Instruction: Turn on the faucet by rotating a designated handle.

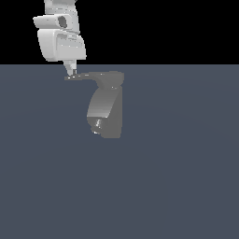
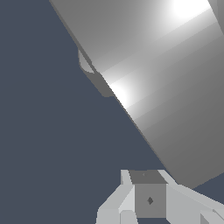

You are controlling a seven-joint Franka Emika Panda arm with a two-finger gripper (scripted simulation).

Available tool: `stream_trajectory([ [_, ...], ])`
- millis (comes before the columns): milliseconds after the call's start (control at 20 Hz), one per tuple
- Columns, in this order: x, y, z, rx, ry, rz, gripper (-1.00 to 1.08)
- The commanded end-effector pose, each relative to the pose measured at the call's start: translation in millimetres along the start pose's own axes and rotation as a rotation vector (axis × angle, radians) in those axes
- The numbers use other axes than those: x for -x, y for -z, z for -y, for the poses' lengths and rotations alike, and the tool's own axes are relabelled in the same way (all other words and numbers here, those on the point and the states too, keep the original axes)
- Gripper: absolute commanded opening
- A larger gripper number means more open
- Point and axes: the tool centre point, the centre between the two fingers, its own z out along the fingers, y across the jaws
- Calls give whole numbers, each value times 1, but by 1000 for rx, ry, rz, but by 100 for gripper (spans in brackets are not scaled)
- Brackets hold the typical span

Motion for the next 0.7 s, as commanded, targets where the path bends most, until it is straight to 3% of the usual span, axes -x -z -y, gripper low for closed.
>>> stream_trajectory([
  [0, 1, -11, -15, 24, -28, -7, -100],
  [150, 1, -12, -21, 25, -29, -8, -100],
  [200, 0, 0, -10, -1, 20, 0, -100],
  [650, -16, -2, -31, 5, 9, -2, -100],
])
